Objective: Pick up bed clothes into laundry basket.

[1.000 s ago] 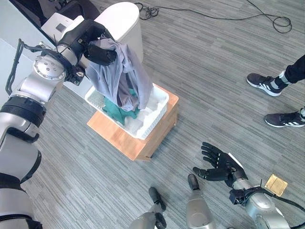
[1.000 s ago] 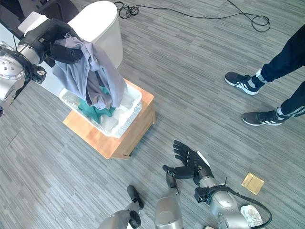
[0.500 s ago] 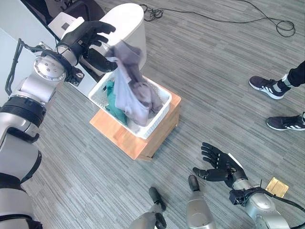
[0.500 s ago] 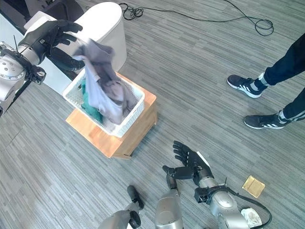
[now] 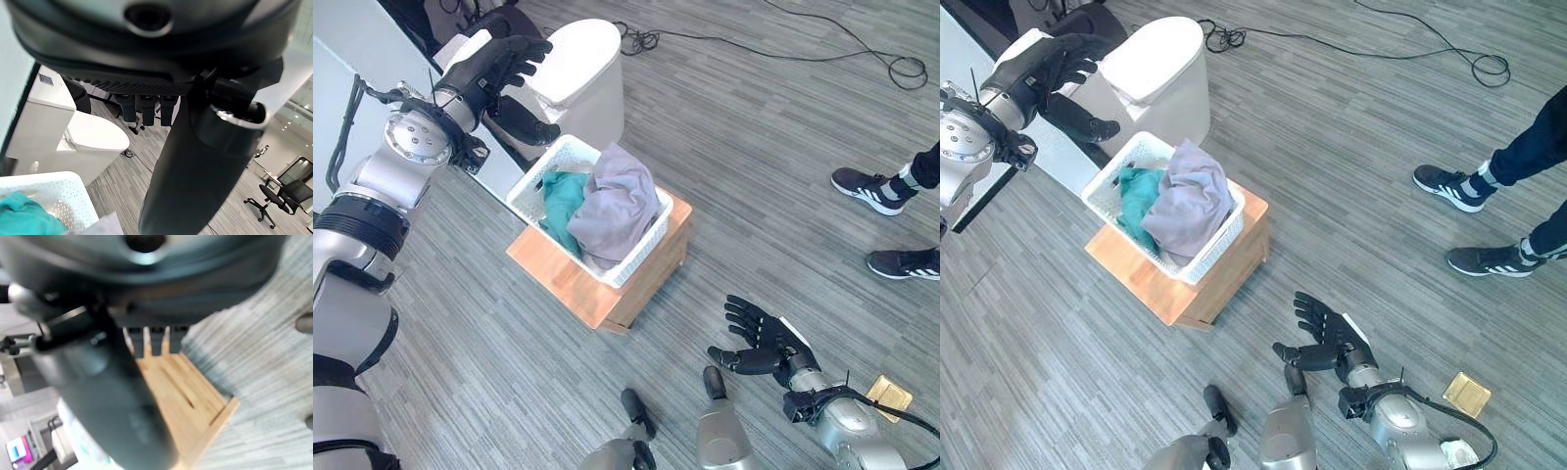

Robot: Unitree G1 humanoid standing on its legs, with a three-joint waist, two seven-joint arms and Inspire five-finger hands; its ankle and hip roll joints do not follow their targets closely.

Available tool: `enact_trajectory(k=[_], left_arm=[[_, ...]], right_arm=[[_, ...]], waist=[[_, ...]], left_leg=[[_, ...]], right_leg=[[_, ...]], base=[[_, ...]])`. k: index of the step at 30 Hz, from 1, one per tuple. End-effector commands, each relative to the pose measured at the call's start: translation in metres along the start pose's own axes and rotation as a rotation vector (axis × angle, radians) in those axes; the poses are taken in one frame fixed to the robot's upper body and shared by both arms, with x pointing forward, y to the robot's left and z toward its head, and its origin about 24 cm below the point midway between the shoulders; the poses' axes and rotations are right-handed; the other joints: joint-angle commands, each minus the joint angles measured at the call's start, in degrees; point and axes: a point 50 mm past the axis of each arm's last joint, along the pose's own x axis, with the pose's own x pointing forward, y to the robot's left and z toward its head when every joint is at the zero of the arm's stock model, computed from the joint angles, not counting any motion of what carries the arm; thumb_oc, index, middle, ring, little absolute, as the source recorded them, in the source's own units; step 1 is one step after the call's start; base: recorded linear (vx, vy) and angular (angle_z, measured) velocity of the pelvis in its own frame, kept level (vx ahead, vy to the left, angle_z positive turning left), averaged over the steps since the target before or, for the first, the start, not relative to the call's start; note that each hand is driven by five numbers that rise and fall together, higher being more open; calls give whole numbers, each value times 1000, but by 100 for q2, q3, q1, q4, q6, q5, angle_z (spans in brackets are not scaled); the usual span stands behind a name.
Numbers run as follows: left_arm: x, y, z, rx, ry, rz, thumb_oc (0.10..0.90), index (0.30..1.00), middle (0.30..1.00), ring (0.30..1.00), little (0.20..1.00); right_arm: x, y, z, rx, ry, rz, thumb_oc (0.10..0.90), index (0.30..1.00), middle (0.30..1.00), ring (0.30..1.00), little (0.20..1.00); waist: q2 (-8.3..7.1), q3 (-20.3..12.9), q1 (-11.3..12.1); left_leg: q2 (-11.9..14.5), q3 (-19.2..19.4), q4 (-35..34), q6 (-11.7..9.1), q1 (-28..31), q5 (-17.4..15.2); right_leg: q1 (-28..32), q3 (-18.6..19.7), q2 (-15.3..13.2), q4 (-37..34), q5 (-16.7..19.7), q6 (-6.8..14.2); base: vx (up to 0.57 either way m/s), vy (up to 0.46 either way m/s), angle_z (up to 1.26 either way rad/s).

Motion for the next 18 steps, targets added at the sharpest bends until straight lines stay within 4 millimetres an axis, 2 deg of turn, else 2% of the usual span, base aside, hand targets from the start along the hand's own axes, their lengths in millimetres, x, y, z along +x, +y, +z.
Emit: enact_trajectory(k=[1,8,12,14,15,16,17,18], left_arm=[[-11,79,58,-93,-228,296,800,900,900,900,900],[-23,79,58,-212,-327,306,800,900,900,900,900],[-37,73,42,-339,-369,316,800,900,900,900,900],[-46,64,33,-428,-402,318,800,900,900,900,900],[-49,58,34,-445,-426,305,800,900,900,900,900],[-53,51,34,-449,-446,295,800,900,900,900,900],[-57,41,32,-441,-451,270,800,900,900,900,900],[-63,32,26,-434,-445,247,800,900,900,900,900]], right_arm=[[3,9,26,-26,-143,69,800,900,900,900,900],[10,13,32,-42,-159,104,800,900,900,900,900],[13,12,38,-59,-185,92,800,900,900,900,900],[13,10,42,-80,-196,80,800,900,900,900,900],[14,9,45,-93,-208,66,800,900,900,900,900],[16,8,50,-106,-228,48,800,900,900,900,900],[15,6,53,-116,-243,29,800,900,900,900,900],[12,3,54,-112,-248,13,800,900,900,900,900]], waist=[[-432,-548,133],[-516,-717,312],[-694,-859,544],[-757,-883,632],[-786,-856,703],[-784,-797,753],[-761,-737,767],[-780,-738,782]], left_leg=[[105,-99,-4,-290,224,-571],[88,-192,-4,-282,299,-587],[46,-339,-4,-239,408,-622],[17,-458,-4,-222,427,-632],[24,-510,-4,-214,413,-607],[52,-608,-4,-200,367,-549],[57,-812,-4,-160,316,-469],[39,-983,-4,-119,251,-347]], right_leg=[[286,-412,-398,-717,442,640],[412,-511,-424,-709,428,648],[537,-642,-492,-527,384,646],[556,-712,-525,-403,339,635],[535,-729,-527,-228,299,625],[477,-622,-516,48,173,626],[459,-322,-337,486,-250,599],[502,-38,-10,722,-622,461]], base=[[-12,5,4],[-5,5,9],[-25,16,11],[-96,-3,22],[-153,-18,17],[-212,-6,20],[-250,22,46],[-215,40,88]])
